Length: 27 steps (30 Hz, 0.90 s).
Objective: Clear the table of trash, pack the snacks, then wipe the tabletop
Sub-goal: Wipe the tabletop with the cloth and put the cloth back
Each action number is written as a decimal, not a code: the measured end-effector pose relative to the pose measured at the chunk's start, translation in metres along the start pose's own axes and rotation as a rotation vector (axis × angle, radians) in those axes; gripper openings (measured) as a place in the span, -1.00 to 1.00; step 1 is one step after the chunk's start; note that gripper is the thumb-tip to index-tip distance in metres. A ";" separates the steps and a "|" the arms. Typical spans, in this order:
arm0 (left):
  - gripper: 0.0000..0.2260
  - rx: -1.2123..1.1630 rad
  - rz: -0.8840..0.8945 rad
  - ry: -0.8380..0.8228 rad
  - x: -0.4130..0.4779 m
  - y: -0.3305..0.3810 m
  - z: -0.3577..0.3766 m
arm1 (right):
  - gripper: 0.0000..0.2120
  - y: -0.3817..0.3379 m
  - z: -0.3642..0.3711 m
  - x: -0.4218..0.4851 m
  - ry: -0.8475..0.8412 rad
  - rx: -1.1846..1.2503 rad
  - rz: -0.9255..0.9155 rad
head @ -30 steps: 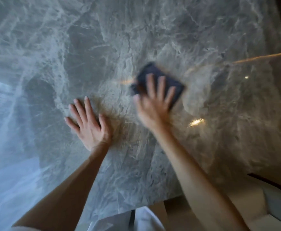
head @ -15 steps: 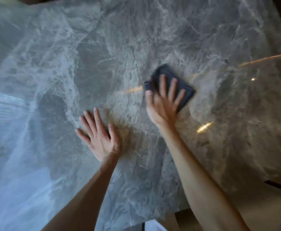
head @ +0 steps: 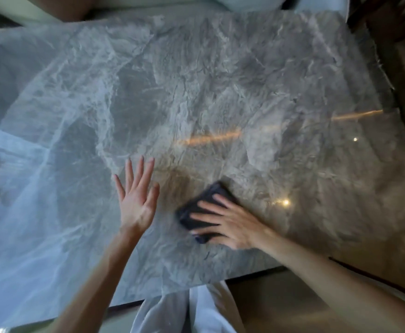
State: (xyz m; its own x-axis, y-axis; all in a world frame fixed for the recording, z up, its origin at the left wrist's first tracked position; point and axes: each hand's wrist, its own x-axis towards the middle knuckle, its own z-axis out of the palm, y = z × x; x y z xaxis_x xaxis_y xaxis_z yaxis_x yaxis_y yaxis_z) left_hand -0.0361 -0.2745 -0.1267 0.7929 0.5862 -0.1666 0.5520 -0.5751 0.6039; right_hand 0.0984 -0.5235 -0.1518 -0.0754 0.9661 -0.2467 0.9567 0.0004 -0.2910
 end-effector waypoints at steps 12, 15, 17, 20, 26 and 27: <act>-0.41 0.037 -0.711 0.105 0.008 -0.011 0.051 | -0.52 0.053 -0.041 0.131 0.244 0.082 0.653; -0.47 -0.244 -0.683 0.129 0.002 -0.015 0.039 | -0.54 -0.014 -0.017 0.117 0.164 0.086 0.212; -0.49 -0.557 -0.638 0.147 -0.004 -0.015 0.018 | -0.52 -0.052 -0.005 0.085 0.076 0.180 0.031; -0.45 -0.843 -0.611 0.092 -0.018 -0.009 -0.023 | -0.53 -0.088 -0.005 0.033 -0.083 0.558 0.085; -0.44 -0.890 -0.614 -0.094 -0.081 0.019 -0.050 | -0.58 -0.106 -0.076 -0.007 -0.210 1.914 0.784; -0.49 -0.972 -0.653 -0.130 -0.092 0.020 -0.051 | -0.51 -0.103 -0.087 -0.003 -0.241 1.998 0.808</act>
State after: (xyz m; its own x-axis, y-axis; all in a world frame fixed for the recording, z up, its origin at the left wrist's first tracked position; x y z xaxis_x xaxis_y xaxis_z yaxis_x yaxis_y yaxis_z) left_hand -0.1114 -0.3111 -0.0599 0.4836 0.5138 -0.7086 0.4791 0.5221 0.7056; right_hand 0.0243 -0.5039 -0.0407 -0.0927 0.5760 -0.8122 -0.6805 -0.6321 -0.3707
